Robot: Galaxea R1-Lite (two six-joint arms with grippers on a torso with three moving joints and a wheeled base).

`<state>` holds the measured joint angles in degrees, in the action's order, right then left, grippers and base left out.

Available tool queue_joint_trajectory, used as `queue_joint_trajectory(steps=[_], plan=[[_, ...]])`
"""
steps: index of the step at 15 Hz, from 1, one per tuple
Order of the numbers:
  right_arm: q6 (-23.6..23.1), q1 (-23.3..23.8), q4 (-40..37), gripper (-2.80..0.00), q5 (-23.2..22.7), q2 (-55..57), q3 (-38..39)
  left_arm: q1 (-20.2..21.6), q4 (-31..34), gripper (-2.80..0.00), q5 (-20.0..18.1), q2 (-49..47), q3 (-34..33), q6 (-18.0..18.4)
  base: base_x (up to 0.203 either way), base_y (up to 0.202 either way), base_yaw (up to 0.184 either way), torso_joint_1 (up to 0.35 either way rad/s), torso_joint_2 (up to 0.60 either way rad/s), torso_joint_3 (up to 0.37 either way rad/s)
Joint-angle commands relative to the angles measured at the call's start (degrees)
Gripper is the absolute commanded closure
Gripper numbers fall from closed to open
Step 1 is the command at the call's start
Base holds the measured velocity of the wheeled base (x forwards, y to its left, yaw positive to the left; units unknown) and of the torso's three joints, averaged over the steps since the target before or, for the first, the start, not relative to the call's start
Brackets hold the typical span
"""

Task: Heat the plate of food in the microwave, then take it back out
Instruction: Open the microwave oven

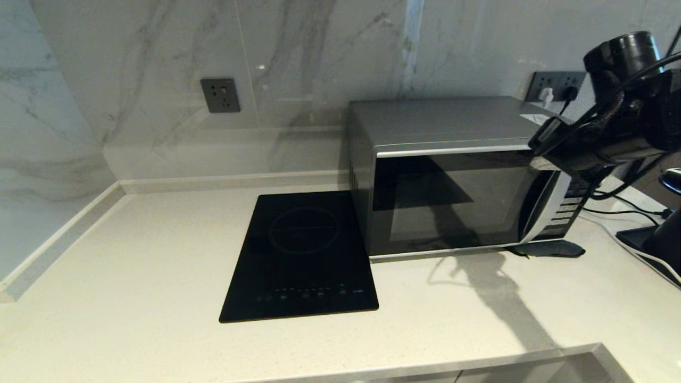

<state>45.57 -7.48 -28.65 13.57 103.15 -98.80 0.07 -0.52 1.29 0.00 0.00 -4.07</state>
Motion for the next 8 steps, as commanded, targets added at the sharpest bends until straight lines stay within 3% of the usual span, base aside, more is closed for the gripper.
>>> queue_joint_trajectory(steps=[1, 3, 8], plan=[[-1.27, 6.93, 1.37, 0.00, -2.91, -5.55, 2.74, 0.01, 0.00, 0.00, 0.03, -0.09, 0.00, -0.06, 0.000, 0.000, 0.000, 0.000, 0.00, 0.000], [-2.60, 16.41, 2.10, 0.00, -13.36, -6.67, 3.42, 0.01, 0.00, 0.00, 0.03, -0.09, 0.00, -0.06, 0.000, 0.000, 0.000, 0.000, 0.00, 0.000], [-4.73, 40.72, 2.62, 0.00, -49.51, -1.70, 4.43, 0.01, 0.00, 0.00, 0.03, -0.09, 0.00, -0.06, 0.000, 0.000, 0.000, 0.000, 0.00, 0.000]])
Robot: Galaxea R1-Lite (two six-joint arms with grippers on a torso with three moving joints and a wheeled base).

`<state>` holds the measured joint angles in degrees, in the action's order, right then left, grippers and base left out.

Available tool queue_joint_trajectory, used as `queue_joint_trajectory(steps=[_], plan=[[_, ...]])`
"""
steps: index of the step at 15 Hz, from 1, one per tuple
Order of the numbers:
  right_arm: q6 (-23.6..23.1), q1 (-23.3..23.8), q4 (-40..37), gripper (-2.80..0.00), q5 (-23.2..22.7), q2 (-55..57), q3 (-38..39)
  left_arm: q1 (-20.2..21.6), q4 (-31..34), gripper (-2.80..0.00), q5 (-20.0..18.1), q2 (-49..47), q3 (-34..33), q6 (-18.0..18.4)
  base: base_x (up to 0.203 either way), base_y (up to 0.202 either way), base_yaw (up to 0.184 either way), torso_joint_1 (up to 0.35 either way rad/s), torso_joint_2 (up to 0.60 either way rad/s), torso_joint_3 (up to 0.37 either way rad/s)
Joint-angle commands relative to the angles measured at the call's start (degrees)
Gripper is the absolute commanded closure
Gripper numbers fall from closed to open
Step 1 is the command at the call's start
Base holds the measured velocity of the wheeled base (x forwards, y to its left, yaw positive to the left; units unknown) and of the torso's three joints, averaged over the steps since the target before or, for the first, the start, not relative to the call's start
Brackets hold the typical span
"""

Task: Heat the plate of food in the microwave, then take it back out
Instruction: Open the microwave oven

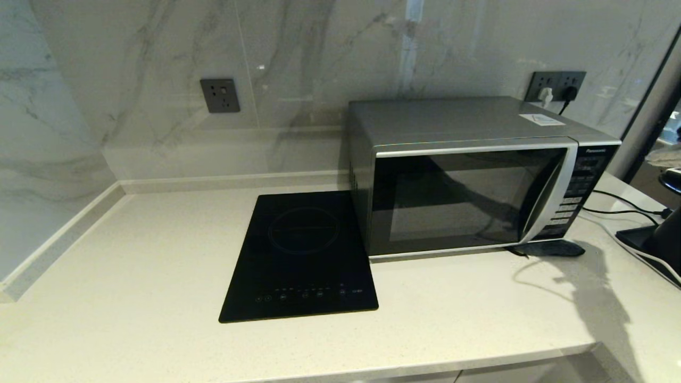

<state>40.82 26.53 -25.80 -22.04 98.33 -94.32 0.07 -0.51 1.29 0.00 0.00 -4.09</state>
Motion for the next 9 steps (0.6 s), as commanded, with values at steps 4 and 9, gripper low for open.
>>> queue_joint_trajectory(steps=[4, 9], plan=[[2.88, 12.78, -0.01, 0.00, -24.69, 13.45, -1.75, 0.01, -0.02, 0.00, 0.03, -0.09, 0.00, -0.04, 0.000, 0.000, 0.000, 0.000, 0.00, 0.000], [3.57, 12.87, 5.29, 0.00, -30.92, 20.08, 2.36, 0.01, -0.02, 0.00, 0.03, -0.09, 0.00, -0.04, 0.000, 0.000, 0.000, 0.000, 0.00, 0.000]])
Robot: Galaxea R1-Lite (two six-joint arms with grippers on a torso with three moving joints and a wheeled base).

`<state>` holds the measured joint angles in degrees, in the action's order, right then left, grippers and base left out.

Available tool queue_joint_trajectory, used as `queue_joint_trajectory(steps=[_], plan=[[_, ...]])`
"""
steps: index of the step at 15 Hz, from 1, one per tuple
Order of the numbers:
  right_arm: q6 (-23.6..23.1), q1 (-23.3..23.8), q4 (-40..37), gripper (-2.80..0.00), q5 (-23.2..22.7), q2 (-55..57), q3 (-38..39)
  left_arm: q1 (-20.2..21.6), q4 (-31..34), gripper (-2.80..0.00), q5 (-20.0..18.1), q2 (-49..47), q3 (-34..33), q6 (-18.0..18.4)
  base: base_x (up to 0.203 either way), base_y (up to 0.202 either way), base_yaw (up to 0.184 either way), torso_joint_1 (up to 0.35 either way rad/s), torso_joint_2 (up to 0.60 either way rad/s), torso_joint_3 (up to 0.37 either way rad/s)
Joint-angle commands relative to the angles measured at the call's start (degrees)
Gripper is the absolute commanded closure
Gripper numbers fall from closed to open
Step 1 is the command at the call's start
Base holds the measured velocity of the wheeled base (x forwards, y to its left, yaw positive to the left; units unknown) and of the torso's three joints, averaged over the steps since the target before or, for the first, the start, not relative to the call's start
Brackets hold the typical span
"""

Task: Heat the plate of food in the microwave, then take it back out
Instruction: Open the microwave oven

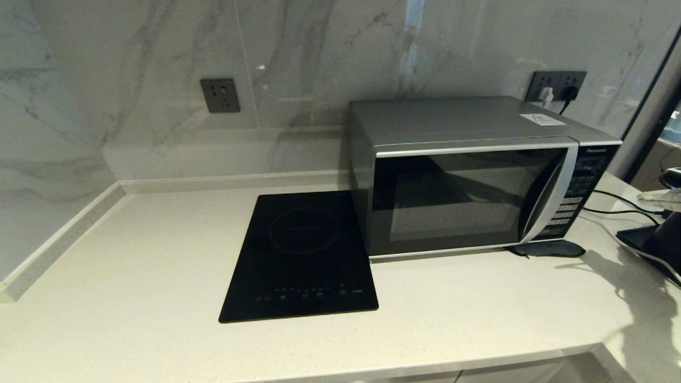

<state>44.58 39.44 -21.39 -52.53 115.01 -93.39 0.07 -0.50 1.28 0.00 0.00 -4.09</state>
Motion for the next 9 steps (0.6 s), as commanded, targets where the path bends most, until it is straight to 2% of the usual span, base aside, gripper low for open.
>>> queue_joint_trajectory(steps=[1, 5, 9], plan=[[-1.51, -0.18, 1.91, 0.00, -0.46, 4.24, 2.71, 0.01, -0.03, 0.00, 0.03, -0.09, 0.00, -0.04, 0.000, 0.000, 0.000, 0.000, 0.00, 0.000], [-10.08, -2.40, 2.50, 0.00, -0.43, 7.88, 6.76, 0.01, -0.03, 0.00, 0.03, -0.09, 0.00, -0.04, 0.000, 0.000, 0.000, 0.000, 0.00, 0.000], [-13.29, -4.42, 2.65, 0.00, -0.38, 12.24, 6.73, 0.01, -0.03, 0.00, 0.03, -0.09, 0.00, -0.04, 0.000, 0.000, 0.000, 0.000, 0.00, 0.000]])
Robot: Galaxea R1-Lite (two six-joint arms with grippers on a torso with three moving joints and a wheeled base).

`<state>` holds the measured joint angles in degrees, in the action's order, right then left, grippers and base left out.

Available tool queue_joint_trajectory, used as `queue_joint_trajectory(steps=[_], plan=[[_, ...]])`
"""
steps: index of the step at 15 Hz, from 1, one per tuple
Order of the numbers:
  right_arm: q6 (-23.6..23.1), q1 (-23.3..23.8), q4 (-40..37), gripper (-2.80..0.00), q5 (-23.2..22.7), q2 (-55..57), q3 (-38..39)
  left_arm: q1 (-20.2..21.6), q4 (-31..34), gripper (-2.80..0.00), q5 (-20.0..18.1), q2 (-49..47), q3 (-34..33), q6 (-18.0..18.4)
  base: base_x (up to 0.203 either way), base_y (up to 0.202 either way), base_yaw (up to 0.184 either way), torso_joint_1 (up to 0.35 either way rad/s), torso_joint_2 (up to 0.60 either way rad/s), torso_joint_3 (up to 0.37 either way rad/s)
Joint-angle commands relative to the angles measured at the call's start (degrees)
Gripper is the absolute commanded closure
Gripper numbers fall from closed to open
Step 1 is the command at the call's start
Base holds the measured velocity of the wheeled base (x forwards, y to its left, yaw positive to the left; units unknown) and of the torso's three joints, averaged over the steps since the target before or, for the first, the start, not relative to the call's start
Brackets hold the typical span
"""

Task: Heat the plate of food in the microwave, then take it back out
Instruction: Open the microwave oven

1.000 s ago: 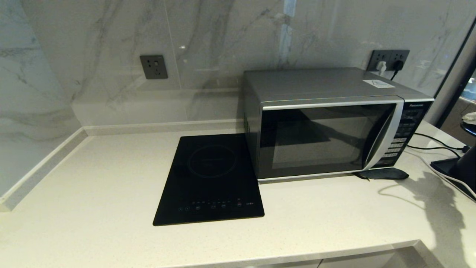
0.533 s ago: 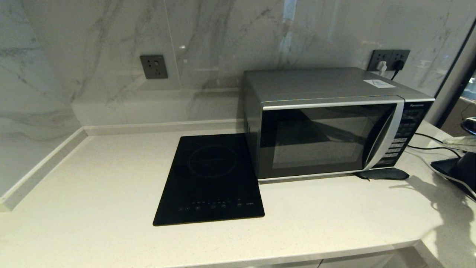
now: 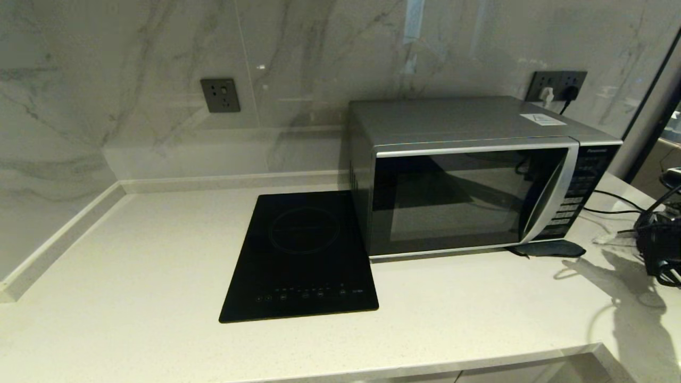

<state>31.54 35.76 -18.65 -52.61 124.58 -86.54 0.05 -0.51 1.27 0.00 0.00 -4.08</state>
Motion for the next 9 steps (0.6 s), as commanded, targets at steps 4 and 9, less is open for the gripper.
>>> queue_joint_trajectory(steps=[4, 9], plan=[[-0.16, -2.39, 3.27, 0.00, -0.30, 5.67, -1.51, 0.04, -0.02, 0.00, 0.05, -0.09, 0.00, -0.05, 0.000, 0.000, 0.000, 0.000, 0.00, 0.000], [2.49, -3.61, 7.74, 0.00, -0.39, 9.06, -5.05, 0.04, -0.02, 0.00, 0.05, -0.09, 0.00, -0.05, 0.000, 0.000, 0.000, 0.000, 0.00, 0.000]])
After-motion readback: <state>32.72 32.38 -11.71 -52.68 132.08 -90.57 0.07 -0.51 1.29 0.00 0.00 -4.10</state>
